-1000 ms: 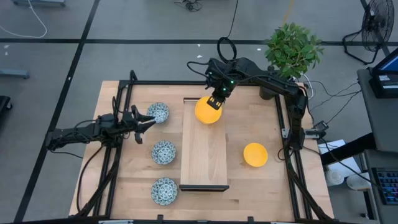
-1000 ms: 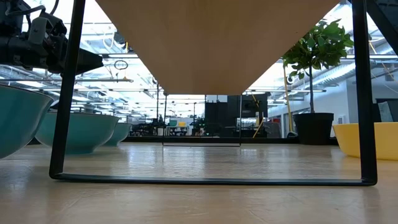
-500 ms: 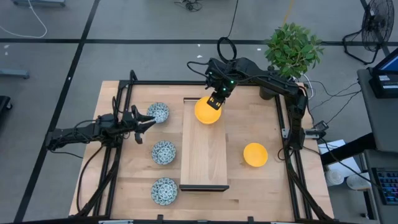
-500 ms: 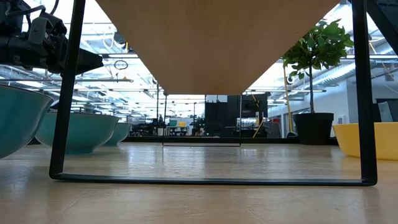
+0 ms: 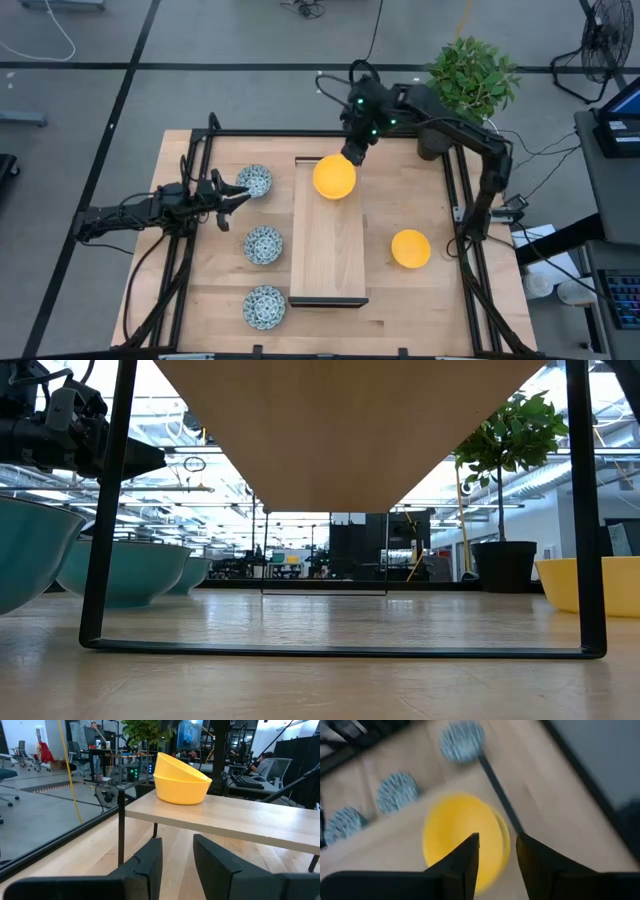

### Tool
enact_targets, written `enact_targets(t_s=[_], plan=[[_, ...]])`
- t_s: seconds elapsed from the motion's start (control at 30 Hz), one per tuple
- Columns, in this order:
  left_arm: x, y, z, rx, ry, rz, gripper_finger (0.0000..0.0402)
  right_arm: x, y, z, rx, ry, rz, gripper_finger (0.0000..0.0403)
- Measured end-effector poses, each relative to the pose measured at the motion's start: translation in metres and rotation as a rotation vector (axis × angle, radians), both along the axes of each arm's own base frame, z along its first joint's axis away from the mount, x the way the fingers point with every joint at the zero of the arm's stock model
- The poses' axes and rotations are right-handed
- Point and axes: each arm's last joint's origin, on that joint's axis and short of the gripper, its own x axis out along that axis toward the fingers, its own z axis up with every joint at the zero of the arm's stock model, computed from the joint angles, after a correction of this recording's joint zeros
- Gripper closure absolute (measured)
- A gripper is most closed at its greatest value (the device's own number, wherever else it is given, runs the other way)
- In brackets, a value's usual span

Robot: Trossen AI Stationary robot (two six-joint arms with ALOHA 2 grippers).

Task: Pick & Place Mini bowls
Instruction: Stack the yellow bowl on top of the yellow bowl on the shelf

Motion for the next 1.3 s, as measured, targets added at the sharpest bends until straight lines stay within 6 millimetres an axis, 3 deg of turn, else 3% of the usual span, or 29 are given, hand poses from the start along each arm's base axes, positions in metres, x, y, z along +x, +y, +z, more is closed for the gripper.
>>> enact_targets(t_s=[0.1,0.2,0.33,0.6,0.8,0.93,1.1,1.3], plan=[[0.0,0.0,0.0,0.0,0.0,0.0,0.0289,0.006,0.011,0.007,-0.073,-0.113,0.062,0.0296],[0.0,0.0,0.0,0.0,0.0,0.0,0.0289,0.016,0.026,0.0,-0.142,-0.161,0.168,0.0329],[0.0,0.0,0.0,0.0,0.0,0.0,0.0289,0.029,0.041,-0.025,-0.198,-0.122,0.263,0.0392],[0.0,0.0,0.0,0.0,0.0,0.0,0.0289,0.034,0.041,-0.095,-0.305,0.095,0.19,0.0402],[0.0,0.0,0.0,0.0,0.0,0.0,0.0289,0.029,0.04,-0.12,-0.283,0.158,0.191,0.0402],[0.0,0.0,0.0,0.0,0.0,0.0,0.0289,0.032,0.039,-0.117,-0.294,0.126,0.185,0.0402],[0.0,0.0,0.0,0.0,0.0,0.0,0.0289,0.03,0.042,-0.091,-0.333,0.013,0.171,0.0403],[0.0,0.0,0.0,0.0,0.0,0.0,0.0289,0.013,0.054,-0.058,-0.361,-0.116,0.161,0.0403]])
